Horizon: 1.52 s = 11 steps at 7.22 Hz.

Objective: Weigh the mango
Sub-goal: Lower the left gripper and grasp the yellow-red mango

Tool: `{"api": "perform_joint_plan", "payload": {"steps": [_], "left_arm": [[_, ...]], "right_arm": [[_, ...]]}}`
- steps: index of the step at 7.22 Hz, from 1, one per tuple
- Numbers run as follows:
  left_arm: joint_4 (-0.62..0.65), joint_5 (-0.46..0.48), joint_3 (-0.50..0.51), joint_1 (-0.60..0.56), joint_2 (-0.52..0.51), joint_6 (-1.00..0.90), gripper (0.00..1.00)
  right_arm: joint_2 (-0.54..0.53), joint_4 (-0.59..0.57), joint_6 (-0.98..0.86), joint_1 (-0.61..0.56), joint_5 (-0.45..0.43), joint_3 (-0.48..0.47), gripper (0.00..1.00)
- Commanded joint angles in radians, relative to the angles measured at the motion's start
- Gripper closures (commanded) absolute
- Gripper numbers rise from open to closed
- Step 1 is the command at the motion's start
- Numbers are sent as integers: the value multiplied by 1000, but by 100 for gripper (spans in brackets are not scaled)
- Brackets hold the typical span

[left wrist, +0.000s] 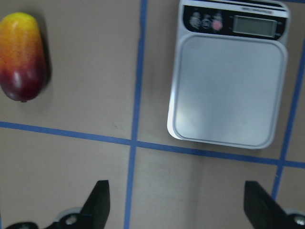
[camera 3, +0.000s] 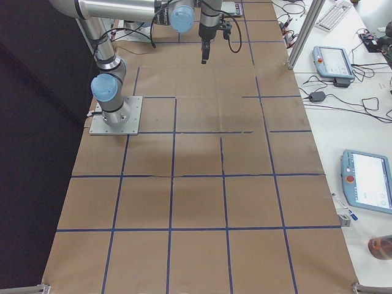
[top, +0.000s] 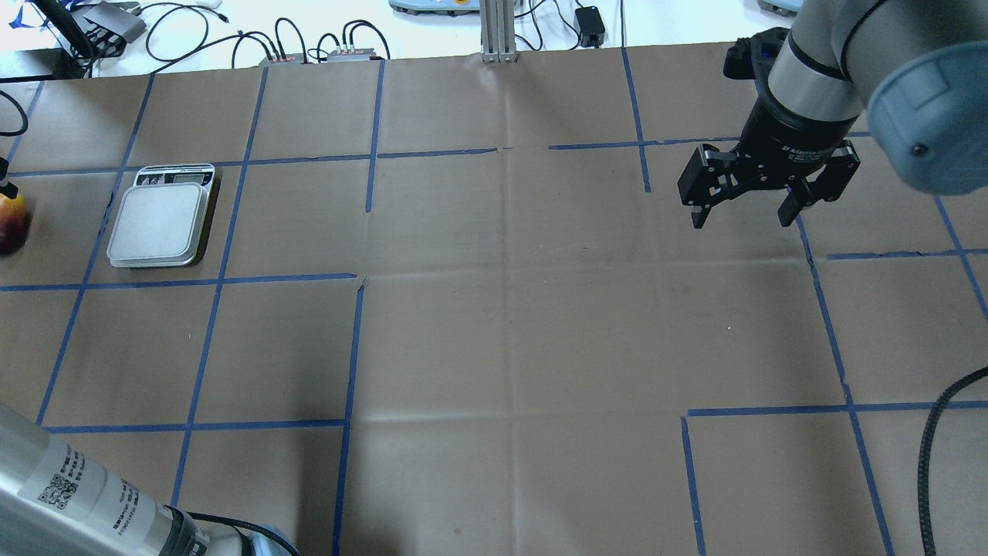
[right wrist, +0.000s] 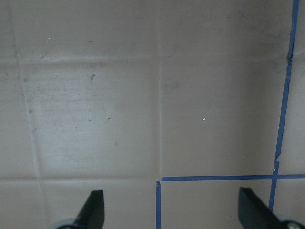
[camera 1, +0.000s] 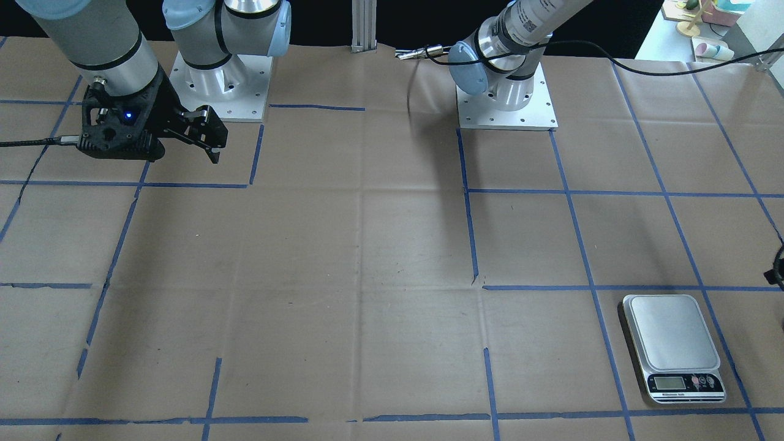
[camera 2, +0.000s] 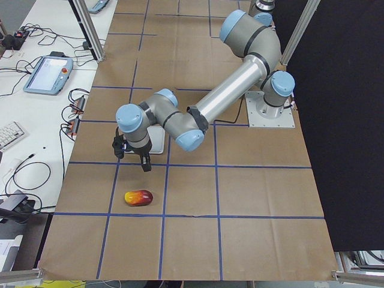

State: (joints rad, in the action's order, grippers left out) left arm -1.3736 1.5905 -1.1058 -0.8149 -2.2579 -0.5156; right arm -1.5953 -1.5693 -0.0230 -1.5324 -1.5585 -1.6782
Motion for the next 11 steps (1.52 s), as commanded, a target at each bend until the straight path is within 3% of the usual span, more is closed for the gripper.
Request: {"api": "perform_joint_plan", "payload": {"steps": [1, 5, 7, 8, 9, 10, 11], "left_arm": [[4, -9, 147, 31, -162, 2, 1], [54, -7, 320, 57, -319, -78, 1], [61, -55, 339, 57, -362, -78, 1], [58, -67, 328, 57, -362, -78, 17], [44, -60, 325, 56, -358, -81, 53], [33, -57, 320, 54, -353, -86, 75], [4, -52, 320, 53, -345, -87, 87]], "right_arm": [[0, 0, 0, 0, 0, 0, 0], [0, 0, 0, 0, 0, 0, 0], [0, 0, 0, 0, 0, 0, 0], [0, 0, 0, 0, 0, 0, 0], [0, 0, 0, 0, 0, 0, 0], [0, 0, 0, 0, 0, 0, 0], [0, 0, 0, 0, 0, 0, 0]]}}
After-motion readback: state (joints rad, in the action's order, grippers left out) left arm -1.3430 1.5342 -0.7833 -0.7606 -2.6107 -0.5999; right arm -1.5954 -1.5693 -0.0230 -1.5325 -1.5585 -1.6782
